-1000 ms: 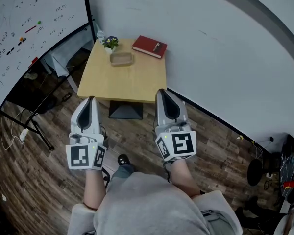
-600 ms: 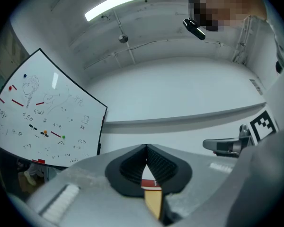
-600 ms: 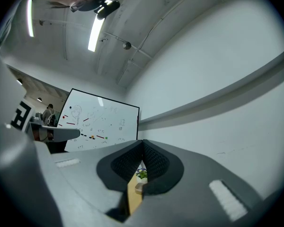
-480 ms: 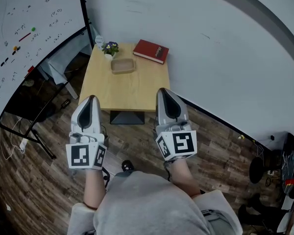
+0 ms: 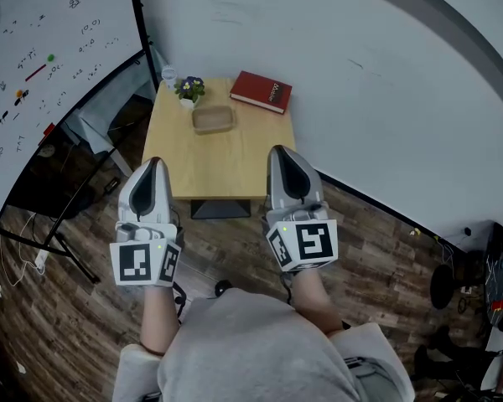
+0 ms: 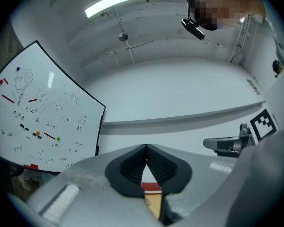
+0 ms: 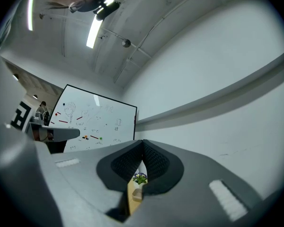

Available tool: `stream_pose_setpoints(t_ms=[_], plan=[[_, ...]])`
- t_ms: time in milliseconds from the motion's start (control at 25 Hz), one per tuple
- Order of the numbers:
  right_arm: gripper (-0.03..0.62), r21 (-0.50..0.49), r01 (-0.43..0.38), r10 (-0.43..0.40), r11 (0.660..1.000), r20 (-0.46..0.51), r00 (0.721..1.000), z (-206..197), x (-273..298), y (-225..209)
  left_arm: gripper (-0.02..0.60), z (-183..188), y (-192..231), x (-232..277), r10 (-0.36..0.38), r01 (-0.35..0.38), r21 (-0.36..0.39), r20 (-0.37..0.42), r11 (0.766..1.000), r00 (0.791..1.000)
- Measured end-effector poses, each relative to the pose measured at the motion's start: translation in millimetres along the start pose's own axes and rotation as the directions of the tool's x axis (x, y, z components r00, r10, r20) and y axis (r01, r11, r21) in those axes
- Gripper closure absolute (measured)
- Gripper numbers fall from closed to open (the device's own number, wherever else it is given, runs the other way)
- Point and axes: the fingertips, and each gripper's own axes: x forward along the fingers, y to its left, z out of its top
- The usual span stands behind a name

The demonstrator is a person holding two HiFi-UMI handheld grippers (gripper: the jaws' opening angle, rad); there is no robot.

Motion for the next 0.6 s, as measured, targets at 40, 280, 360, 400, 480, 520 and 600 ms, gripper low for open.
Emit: stream_pose_setpoints(t_ms=[40, 280, 360, 400, 480, 520, 600], plan=[[0.592, -0.002, 0.004, -0.004, 1.0, 0.0, 1.0, -1, 2, 1, 0.576, -1, 2, 2, -0.005, 0.005, 0.001, 0.0, 1.0, 1.0], [0.592, -0.015, 0.023, -0.023, 1.0, -0.005, 1.0, -5, 14, 4, 0.576, -5, 14, 12, -0.025, 0.025, -0.01, 0.002, 1.0, 1.0], [0.592, -0.016, 0.03, -0.03, 0.999, -0.014, 0.999, -9, 16, 3, 0.576, -9, 17, 15, -0.027, 0.027, -0.018, -0.003, 0.999, 1.0], [0.592, -0.016, 0.032, -0.033, 0.999, -0.018, 0.999, -11, 17, 3, 0.577, -11, 18, 16, -0.027, 0.027, -0.021, -0.005, 0.999, 1.0], [0.592, -0.015, 0.037, -0.038, 0.999, -0.024, 0.999, -14, 19, 3, 0.577, -14, 22, 17, -0.027, 0.026, -0.027, -0.008, 0.999, 1.0], [0.594, -0.015, 0.039, -0.039, 0.999, -0.027, 0.999, -15, 20, 3, 0.576, -15, 23, 18, -0.025, 0.025, -0.03, -0.01, 0.999, 1.0], [0.592, -0.013, 0.042, -0.043, 0.999, -0.035, 0.998, -19, 21, 2, 0.576, -19, 25, 20, -0.024, 0.024, -0.035, -0.015, 0.999, 1.0]])
